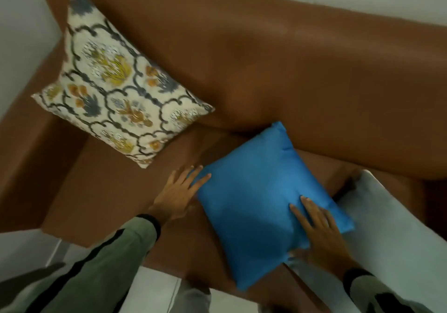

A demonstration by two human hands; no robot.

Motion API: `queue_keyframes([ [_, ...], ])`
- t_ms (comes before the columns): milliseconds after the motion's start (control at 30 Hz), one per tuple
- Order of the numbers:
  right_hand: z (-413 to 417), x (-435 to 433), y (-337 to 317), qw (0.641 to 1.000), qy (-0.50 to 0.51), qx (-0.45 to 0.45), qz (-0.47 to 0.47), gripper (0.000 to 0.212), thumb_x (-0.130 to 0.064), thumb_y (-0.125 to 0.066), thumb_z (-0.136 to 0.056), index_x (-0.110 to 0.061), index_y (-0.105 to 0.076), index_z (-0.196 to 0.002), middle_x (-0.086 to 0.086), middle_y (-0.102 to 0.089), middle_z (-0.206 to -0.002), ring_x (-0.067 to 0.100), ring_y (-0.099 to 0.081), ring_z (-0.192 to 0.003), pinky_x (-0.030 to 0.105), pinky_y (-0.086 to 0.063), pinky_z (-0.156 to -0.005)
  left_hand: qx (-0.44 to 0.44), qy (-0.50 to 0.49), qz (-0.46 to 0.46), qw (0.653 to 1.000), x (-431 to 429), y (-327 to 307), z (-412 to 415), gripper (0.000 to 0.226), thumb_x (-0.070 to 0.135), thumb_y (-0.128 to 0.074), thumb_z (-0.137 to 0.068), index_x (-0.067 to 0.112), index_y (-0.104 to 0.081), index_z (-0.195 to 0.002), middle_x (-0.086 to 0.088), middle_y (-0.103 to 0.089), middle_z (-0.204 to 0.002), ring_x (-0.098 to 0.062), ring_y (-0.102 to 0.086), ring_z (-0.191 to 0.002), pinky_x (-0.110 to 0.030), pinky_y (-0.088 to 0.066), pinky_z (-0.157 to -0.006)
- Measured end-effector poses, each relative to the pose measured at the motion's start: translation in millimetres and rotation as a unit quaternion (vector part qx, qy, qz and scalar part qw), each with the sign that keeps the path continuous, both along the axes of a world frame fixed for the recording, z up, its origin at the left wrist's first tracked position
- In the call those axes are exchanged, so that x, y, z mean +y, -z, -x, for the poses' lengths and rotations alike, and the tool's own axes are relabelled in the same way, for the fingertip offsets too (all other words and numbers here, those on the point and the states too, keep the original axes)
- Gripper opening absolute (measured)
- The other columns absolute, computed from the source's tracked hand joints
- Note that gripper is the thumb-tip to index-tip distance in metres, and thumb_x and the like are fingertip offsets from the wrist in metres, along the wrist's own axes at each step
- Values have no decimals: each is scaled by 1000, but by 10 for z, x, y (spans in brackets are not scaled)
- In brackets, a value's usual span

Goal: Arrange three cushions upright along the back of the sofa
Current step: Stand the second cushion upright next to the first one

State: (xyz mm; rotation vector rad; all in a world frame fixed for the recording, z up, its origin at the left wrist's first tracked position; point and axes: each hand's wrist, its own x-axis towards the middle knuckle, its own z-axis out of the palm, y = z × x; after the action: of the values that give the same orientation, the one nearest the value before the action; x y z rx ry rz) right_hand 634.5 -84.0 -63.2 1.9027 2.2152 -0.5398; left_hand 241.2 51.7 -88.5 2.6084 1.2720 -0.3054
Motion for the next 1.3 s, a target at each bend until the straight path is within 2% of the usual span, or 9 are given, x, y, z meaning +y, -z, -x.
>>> queue_keyframes([
  [133,-205,-520,440,997,-51,-30,-46,106,-57,-66,-67,-16,-20,-154,26,-23,-159,31,-5,-152,60,-23,-112,39,-52,-9,998,-65,437,-371,108,33,-79,-76,17,-10,-157,-23,-24,-160,-47,-29,-143,-69,-32,-105],
  [267,9,-345,551,997,18,-19,-73,82,-59,-40,-78,-13,-37,-147,33,-40,-147,40,-31,-141,62,-16,-111,-24,-112,30,993,-118,616,-499,104,41,-72,-80,19,-4,-156,-24,-26,-159,-43,-39,-139,-62,-41,-99],
  [467,-74,-25,104,976,145,157,-48,78,-11,-85,-59,-9,-58,-132,18,-62,-133,37,-57,-124,58,-34,-106,-157,-162,140,964,7,-57,-250,94,41,-75,-77,35,-20,-154,-6,-44,-154,-30,-45,-136,-49,-34,-112],
  [600,-261,527,-677,892,301,321,-101,36,-29,-84,-75,-15,-70,-105,7,-74,-93,16,-70,-90,33,-57,-80,-356,-259,183,879,359,-950,-303,68,50,-78,-77,44,-50,-138,19,-62,-134,0,-56,-124,-36,-45,-109],
  [667,-280,1020,-1006,841,356,375,-156,28,-47,-76,-78,-21,-65,-80,-4,-67,-72,0,-59,-65,16,-49,-59,-409,-277,229,839,601,-1300,-444,66,60,-74,-75,42,-54,-136,21,-67,-125,-1,-62,-117,-38,-52,-102],
  [733,-315,1494,-1242,810,384,397,-195,43,-46,-70,-84,-7,-60,-72,13,-64,-67,10,-52,-62,30,-45,-54,-418,-260,294,819,803,-1523,-581,78,61,-80,-69,47,-47,-139,20,-66,-128,-7,-63,-118,-39,-54,-99],
  [1033,-344,2327,-1295,791,408,425,-164,61,-48,-69,-87,13,-63,-83,31,-67,-77,22,-56,-64,51,-55,-58,-275,-244,179,913,1677,-1681,-562,99,77,-84,-41,59,-40,-128,24,-66,-116,-2,-65,-106,-40,-53,-98],
  [1133,-207,2382,-1113,790,428,419,-130,57,-46,-68,-87,9,-61,-73,24,-64,-71,24,-56,-62,45,-53,-58,-237,-251,180,921,1874,-1528,-485,97,80,-81,-41,59,-41,-127,22,-66,-116,-8,-64,-108,-42,-51,-101],
  [1300,-90,2396,-862,804,421,406,-109,61,-46,-65,-89,14,-65,-95,36,-68,-94,47,-66,-86,58,-56,-72,-217,-247,144,933,1874,-1233,-382,99,89,-71,-44,53,-38,-131,22,-62,-113,-14,-63,-113,-49,-45,-106],
])
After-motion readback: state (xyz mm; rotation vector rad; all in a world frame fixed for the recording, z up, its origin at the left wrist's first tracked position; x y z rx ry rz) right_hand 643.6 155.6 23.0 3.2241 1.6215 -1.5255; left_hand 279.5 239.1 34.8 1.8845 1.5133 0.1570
